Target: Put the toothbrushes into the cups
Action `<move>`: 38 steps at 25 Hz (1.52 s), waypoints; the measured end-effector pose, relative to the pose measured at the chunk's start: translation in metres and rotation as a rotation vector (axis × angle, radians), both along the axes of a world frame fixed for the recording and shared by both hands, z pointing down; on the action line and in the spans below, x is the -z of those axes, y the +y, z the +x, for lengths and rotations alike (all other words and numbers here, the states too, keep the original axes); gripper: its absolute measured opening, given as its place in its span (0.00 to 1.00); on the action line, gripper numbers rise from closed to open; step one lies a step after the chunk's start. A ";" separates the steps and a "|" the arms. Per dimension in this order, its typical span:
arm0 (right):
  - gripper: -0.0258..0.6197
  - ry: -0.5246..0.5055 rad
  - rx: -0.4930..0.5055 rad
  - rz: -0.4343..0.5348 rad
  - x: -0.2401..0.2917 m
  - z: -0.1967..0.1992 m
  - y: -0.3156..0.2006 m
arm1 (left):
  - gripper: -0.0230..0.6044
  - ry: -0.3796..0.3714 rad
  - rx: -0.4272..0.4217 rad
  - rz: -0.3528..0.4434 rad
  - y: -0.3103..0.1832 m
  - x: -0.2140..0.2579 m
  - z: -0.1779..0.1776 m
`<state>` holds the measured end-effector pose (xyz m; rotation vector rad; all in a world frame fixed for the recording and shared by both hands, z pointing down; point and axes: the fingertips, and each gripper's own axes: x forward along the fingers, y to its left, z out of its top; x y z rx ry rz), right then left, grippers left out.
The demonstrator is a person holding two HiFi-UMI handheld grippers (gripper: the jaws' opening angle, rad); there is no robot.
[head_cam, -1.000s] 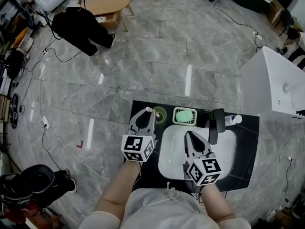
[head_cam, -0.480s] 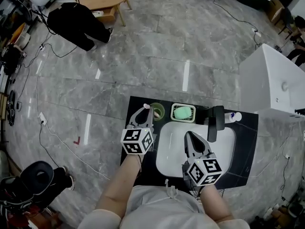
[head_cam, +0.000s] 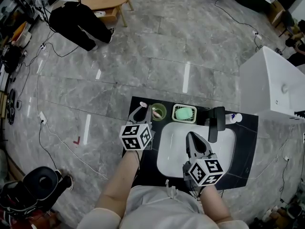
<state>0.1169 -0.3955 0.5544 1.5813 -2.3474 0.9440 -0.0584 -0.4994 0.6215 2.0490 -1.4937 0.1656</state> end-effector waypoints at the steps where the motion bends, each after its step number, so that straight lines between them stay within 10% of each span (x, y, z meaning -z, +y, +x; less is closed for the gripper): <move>1: 0.08 0.001 -0.001 0.000 0.001 -0.001 0.000 | 0.10 -0.003 -0.009 -0.005 0.000 0.000 0.000; 3: 0.08 0.000 0.001 -0.002 0.003 -0.006 0.000 | 0.11 -0.008 -0.028 -0.009 0.001 0.001 0.000; 5: 0.08 -0.002 0.010 -0.002 0.005 -0.010 0.002 | 0.33 -0.013 -0.046 -0.001 0.000 0.004 0.001; 15: 0.08 0.010 0.019 0.015 0.012 -0.014 0.016 | 0.36 0.002 -0.011 0.028 0.025 0.026 -0.001; 24: 0.08 -0.005 0.034 0.054 0.029 -0.017 0.035 | 0.10 -0.034 -0.066 0.177 0.080 0.084 0.013; 38: 0.08 0.047 0.082 0.171 0.059 -0.022 0.060 | 0.07 -0.112 -0.234 0.292 0.149 0.153 0.072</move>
